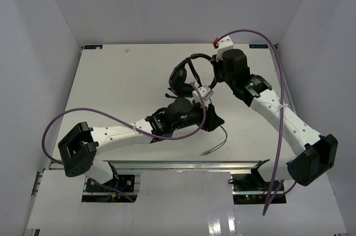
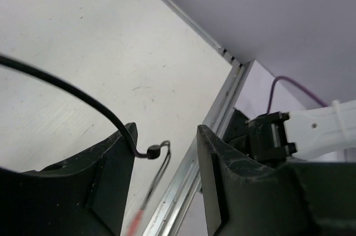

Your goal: Wrap the headphones

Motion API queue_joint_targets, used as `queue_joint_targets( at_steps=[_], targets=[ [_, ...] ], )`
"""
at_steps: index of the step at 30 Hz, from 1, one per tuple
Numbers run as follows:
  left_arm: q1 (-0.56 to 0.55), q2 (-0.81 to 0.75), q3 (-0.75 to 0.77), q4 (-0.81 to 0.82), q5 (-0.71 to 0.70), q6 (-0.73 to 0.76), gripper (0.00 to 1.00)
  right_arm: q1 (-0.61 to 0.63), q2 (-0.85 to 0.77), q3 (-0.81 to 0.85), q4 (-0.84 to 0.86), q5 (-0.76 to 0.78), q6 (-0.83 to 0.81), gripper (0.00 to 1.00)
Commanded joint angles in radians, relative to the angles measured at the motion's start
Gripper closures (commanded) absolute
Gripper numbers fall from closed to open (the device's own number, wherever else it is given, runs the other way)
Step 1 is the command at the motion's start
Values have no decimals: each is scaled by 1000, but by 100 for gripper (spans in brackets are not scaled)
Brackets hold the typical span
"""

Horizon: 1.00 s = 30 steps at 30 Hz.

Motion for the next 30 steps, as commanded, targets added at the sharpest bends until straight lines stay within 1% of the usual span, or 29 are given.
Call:
queue_joint_targets(
  at_steps=[1, 5, 12, 16, 19, 23, 26, 30],
  targets=[
    [-45, -21, -133, 211, -160, 175, 41, -17, -58, 95, -6, -84, 81, 92],
    [-87, -23, -236, 325, -227, 265, 38, -35, -74, 124, -33, -127, 100, 92],
    [-126, -29, -394, 441, -291, 292, 35, -56, -96, 123, -50, -192, 121, 92],
    [-155, -88, -492, 529, -345, 321, 34, -60, -110, 122, -56, -228, 126, 92],
    [-173, -142, -553, 540, -411, 324, 33, -64, -115, 121, -58, -258, 126, 92],
    [-175, -210, -638, 583, -453, 341, 32, -64, -118, 119, -63, -298, 129, 92],
    [-174, -204, -669, 648, -486, 399, 25, -67, -117, 116, -65, -351, 134, 92],
    [-173, -137, -642, 712, -542, 521, 21, -72, -120, 109, -67, -406, 138, 92]
  ],
)
